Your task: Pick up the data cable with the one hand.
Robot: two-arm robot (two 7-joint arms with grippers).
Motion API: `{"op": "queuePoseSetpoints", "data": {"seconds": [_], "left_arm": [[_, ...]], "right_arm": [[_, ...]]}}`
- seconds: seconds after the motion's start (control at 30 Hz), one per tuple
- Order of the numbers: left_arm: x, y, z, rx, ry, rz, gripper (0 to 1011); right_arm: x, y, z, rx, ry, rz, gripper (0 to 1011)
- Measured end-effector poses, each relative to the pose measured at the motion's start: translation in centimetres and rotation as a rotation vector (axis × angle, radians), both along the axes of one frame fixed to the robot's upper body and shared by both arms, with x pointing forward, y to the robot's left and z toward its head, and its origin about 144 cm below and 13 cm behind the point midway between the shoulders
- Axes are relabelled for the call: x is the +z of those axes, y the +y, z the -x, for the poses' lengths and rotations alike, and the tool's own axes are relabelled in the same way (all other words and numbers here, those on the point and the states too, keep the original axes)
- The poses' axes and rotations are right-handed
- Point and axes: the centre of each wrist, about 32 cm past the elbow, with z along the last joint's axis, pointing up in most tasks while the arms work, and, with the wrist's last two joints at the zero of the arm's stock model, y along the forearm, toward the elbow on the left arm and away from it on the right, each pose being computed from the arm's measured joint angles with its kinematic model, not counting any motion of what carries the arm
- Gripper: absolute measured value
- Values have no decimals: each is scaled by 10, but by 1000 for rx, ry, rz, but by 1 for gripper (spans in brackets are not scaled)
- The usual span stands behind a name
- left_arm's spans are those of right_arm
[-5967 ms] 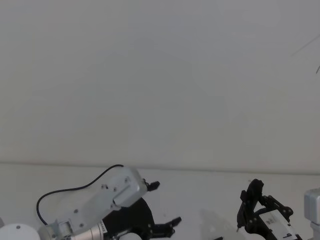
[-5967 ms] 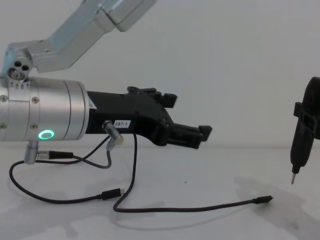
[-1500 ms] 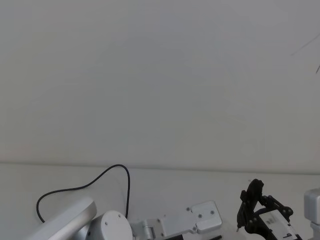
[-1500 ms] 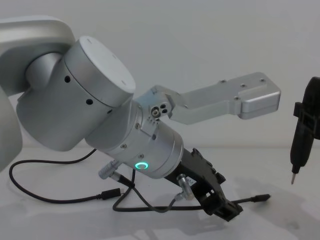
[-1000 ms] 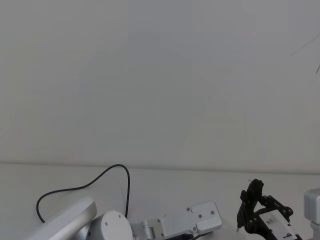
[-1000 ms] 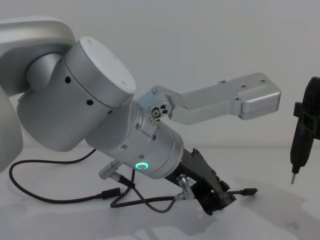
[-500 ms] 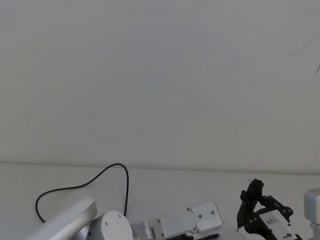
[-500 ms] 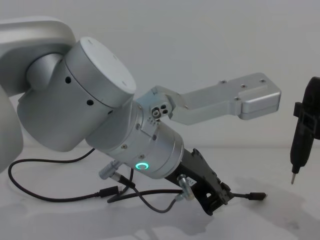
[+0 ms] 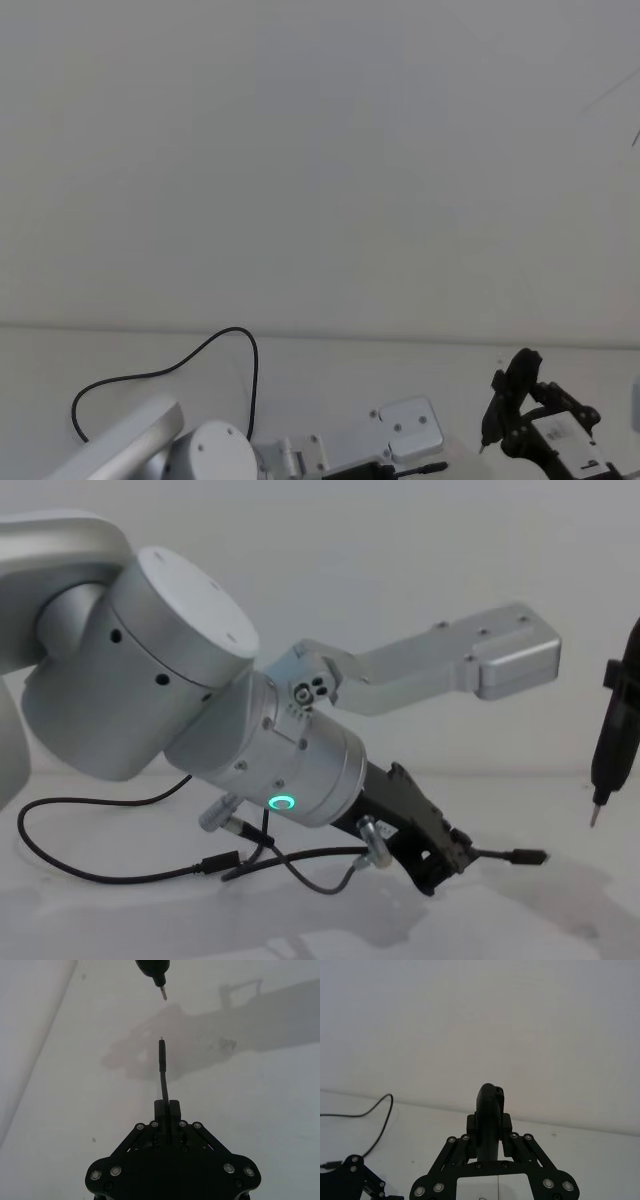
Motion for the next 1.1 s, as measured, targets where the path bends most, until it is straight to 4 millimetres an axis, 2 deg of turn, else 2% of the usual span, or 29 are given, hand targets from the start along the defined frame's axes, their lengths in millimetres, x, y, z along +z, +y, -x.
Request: {"op": "queuePoseSetpoints", "data": {"seconds": [0.6,1.1], "left_arm": [[18,24,7,-85,-11,125,47],[24,32,11,-107,-14,154,47]], "right_arm": [[22,-12,15,1,-12,-184,268],[34,-19,25,5,10,-238,268]]}}
